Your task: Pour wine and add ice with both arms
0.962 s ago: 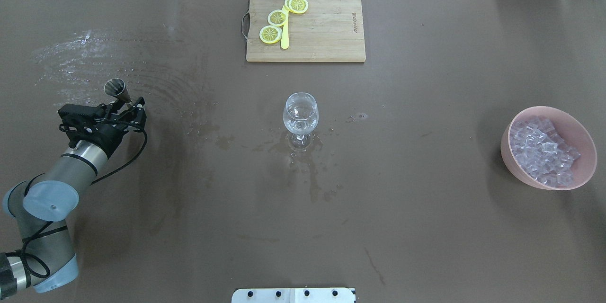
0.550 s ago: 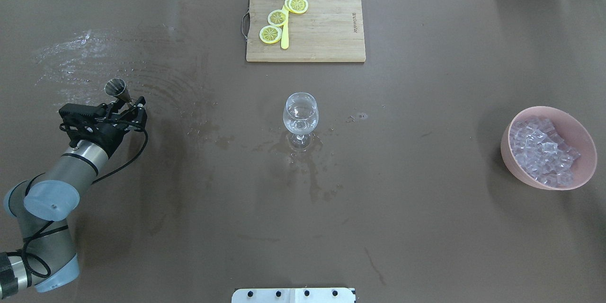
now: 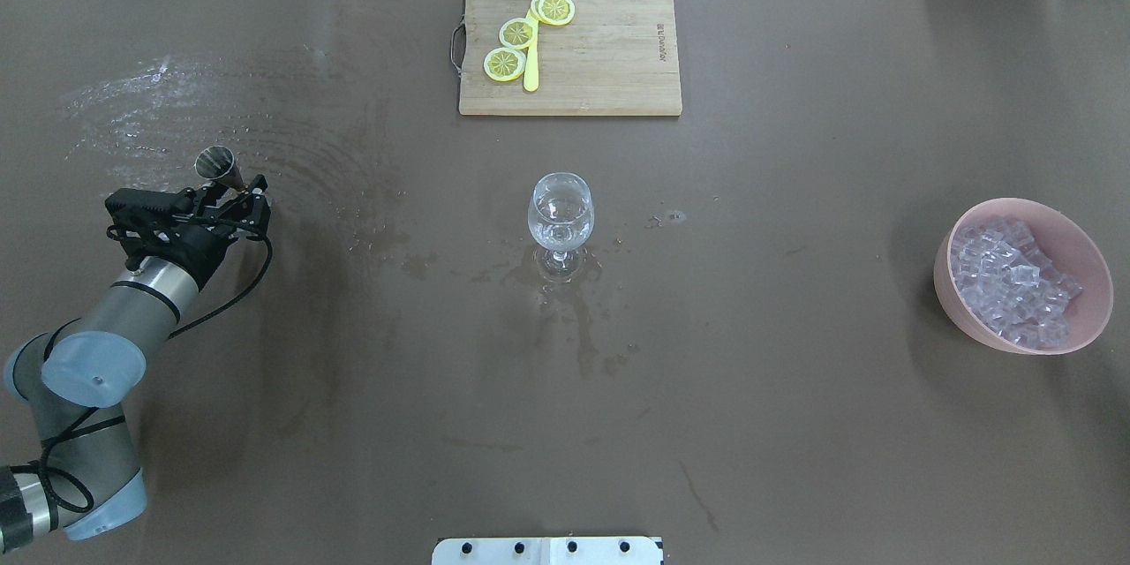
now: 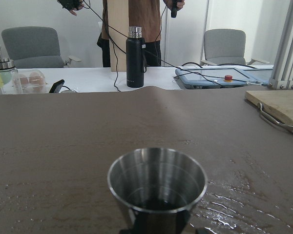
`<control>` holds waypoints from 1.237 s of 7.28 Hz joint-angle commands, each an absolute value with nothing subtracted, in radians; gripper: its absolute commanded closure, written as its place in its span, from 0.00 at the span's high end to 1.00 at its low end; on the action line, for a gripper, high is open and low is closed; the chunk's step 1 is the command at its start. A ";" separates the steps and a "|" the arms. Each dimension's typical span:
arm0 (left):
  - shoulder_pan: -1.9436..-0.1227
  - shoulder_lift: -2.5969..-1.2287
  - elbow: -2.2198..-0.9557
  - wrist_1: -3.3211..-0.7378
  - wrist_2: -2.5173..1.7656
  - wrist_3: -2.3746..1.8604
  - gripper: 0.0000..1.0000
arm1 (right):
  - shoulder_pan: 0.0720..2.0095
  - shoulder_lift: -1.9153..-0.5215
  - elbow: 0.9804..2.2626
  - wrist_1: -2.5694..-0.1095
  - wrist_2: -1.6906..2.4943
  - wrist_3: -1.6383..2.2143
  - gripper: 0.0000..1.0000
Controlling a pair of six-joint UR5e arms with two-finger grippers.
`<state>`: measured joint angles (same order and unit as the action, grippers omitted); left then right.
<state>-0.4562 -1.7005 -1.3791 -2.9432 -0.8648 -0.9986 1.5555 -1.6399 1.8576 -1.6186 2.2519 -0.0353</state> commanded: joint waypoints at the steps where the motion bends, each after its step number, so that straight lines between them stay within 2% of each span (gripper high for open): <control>1: -0.457 -1.697 -1.379 -2.944 -0.864 -1.000 0.53 | 1.555 -1.640 1.858 -1.618 2.252 -0.035 1.00; 4: -0.457 -1.695 -1.364 -2.973 -0.865 -0.999 0.00 | 1.555 -1.640 1.858 -1.618 2.252 -0.035 1.00; 9: -0.459 -1.709 -1.393 -3.010 -0.865 -0.997 0.00 | 1.555 -1.640 1.862 -1.618 2.252 -0.035 1.00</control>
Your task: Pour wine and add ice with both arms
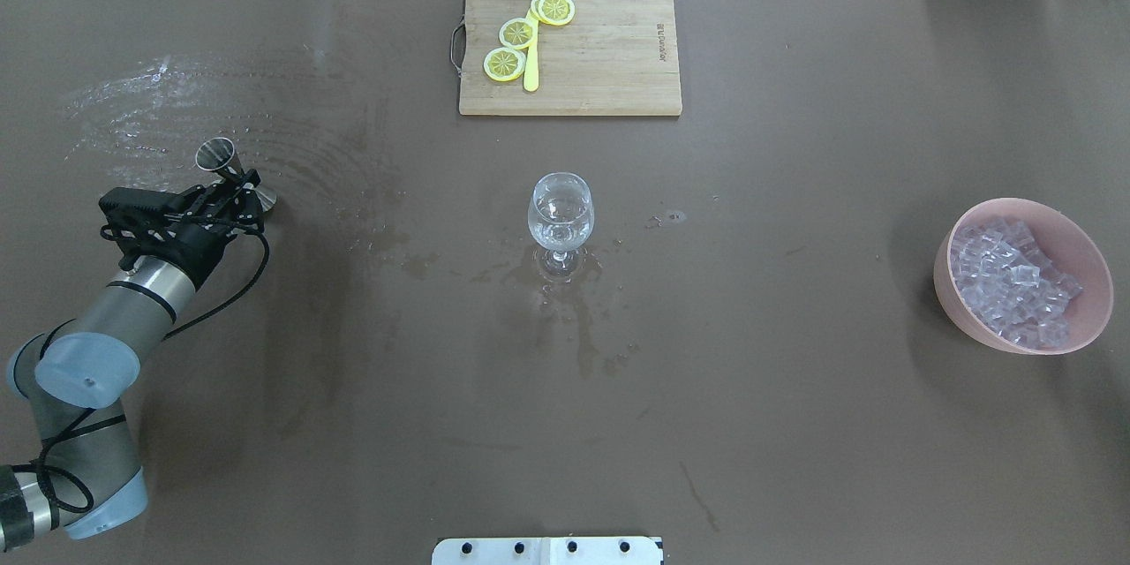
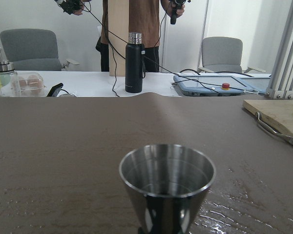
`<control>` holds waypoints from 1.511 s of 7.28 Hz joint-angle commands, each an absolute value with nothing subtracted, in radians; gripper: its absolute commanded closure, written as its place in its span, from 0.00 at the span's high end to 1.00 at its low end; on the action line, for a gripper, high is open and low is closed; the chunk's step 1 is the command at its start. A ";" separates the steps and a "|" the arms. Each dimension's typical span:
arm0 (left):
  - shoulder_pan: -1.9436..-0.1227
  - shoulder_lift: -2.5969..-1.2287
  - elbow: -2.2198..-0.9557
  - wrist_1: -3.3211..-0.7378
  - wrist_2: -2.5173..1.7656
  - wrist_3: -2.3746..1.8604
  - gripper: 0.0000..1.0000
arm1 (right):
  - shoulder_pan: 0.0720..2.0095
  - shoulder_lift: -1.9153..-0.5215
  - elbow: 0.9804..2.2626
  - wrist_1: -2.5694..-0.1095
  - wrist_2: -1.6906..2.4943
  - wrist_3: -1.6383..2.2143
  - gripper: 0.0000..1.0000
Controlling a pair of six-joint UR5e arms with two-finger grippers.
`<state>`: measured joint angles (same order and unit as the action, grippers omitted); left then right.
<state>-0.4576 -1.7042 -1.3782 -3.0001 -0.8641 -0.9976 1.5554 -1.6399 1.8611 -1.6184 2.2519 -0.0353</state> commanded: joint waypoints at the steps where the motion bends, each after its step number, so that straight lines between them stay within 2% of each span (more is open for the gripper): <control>1: -0.457 -1.709 -1.416 -3.010 -0.867 -0.947 0.00 | 1.555 -1.640 1.862 -1.618 2.252 -0.035 1.00; 3: -0.456 -1.710 -1.471 -3.046 -0.905 -0.784 0.00 | 1.555 -1.641 1.862 -1.618 2.252 -0.035 1.00; 5: -0.449 -1.748 -1.470 -3.085 -0.957 -0.697 0.00 | 1.555 -1.641 1.861 -1.620 2.252 -0.035 1.00; 11: -0.451 -1.807 -1.577 -3.096 -1.418 -0.519 0.00 | 1.555 -1.640 1.870 -1.618 2.260 -0.035 1.00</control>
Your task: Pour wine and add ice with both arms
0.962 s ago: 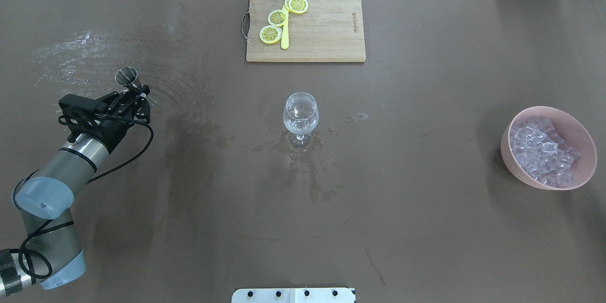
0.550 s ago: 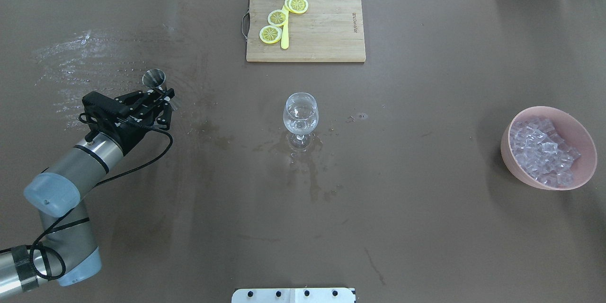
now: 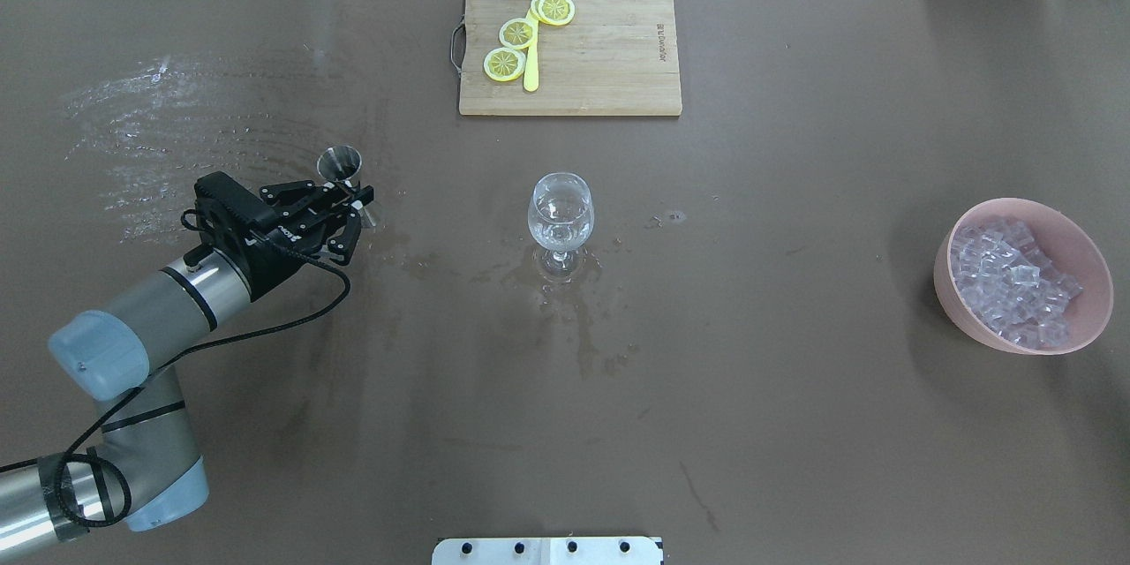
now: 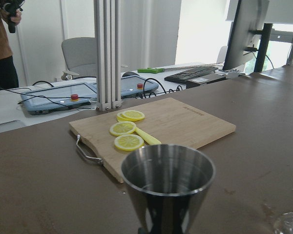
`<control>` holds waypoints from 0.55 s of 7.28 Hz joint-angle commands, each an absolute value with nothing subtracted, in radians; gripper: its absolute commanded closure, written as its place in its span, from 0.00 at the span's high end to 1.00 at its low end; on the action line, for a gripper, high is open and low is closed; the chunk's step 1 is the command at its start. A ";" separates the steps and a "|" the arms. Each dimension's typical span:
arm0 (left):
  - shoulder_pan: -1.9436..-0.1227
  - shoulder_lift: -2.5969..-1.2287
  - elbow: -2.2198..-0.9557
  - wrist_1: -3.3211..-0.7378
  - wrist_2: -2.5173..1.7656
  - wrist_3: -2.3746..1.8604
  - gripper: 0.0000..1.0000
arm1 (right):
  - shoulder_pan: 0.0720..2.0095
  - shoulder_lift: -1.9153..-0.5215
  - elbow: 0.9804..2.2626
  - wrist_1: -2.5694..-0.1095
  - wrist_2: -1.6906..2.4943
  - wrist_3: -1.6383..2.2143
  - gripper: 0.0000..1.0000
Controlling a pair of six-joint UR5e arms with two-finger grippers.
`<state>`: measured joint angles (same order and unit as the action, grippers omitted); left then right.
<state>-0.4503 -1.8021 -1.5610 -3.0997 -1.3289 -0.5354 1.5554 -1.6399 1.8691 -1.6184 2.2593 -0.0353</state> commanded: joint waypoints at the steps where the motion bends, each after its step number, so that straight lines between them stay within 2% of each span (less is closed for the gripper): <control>1: -0.457 -1.807 -1.585 -3.089 -1.481 -0.467 0.00 | 1.555 -1.640 1.870 -1.618 2.260 -0.035 1.00; 3: -0.474 -1.822 -1.612 -3.022 -1.582 -0.341 0.00 | 1.555 -1.640 1.870 -1.618 2.260 -0.035 1.00; 4: -0.517 -1.824 -1.673 -2.908 -1.680 -0.338 0.00 | 1.555 -1.640 1.870 -1.618 2.260 -0.035 1.00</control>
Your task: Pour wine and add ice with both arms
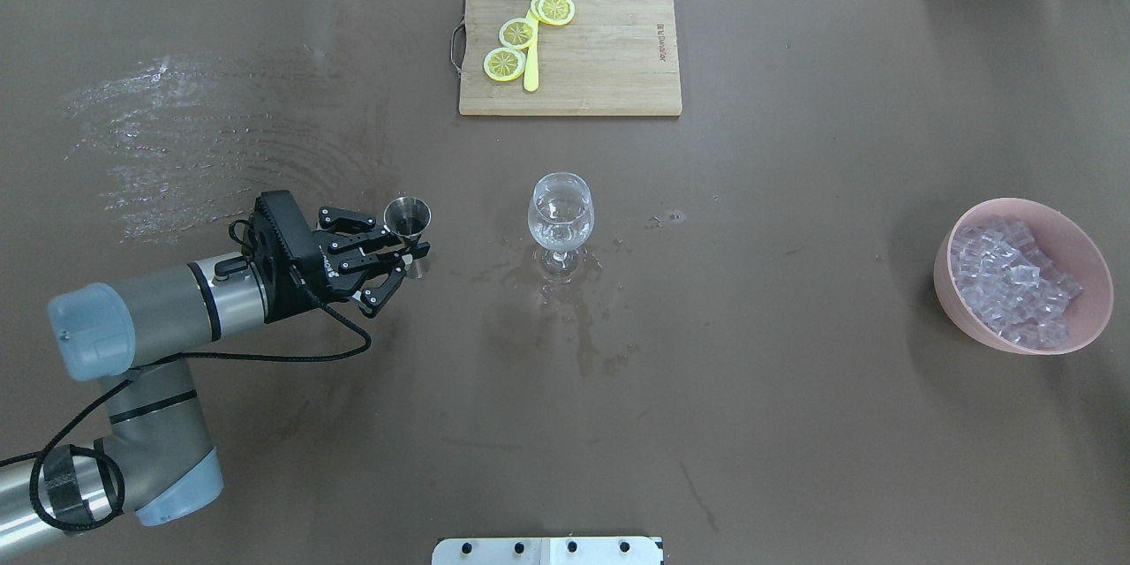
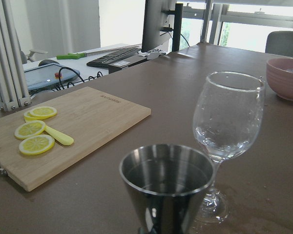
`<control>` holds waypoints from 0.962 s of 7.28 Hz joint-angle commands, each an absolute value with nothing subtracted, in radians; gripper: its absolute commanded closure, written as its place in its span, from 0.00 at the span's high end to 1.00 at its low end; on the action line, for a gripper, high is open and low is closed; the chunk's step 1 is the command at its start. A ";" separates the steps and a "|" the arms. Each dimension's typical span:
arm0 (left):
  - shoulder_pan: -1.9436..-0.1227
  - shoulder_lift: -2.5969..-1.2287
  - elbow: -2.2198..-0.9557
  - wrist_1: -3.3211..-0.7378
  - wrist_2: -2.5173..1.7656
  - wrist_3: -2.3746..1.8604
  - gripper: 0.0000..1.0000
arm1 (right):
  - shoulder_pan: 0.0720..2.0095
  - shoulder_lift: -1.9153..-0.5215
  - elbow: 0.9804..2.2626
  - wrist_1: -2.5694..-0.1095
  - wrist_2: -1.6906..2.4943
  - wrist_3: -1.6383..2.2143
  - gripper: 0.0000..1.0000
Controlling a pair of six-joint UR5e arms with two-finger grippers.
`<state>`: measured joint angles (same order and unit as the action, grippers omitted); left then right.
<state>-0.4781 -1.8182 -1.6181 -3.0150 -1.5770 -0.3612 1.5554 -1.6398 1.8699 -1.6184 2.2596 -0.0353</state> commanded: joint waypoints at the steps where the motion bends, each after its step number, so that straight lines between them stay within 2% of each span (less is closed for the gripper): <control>1: -0.550 -1.830 -1.730 -2.825 -1.768 -0.298 0.00 | 1.555 -1.640 1.868 -1.618 2.260 -0.035 1.00; 4: -0.552 -1.954 -1.752 -2.590 -1.776 -0.288 0.00 | 1.557 -1.640 1.867 -1.618 2.260 -0.031 1.00; 7: -0.551 -2.012 -1.753 -2.470 -1.781 -0.238 0.00 | 1.557 -1.640 1.870 -1.618 2.260 -0.009 1.00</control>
<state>-0.5510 -1.9887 -1.7525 -2.5210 -1.7796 -0.2664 1.5560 -1.6398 1.8695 -1.6184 2.2596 -0.0122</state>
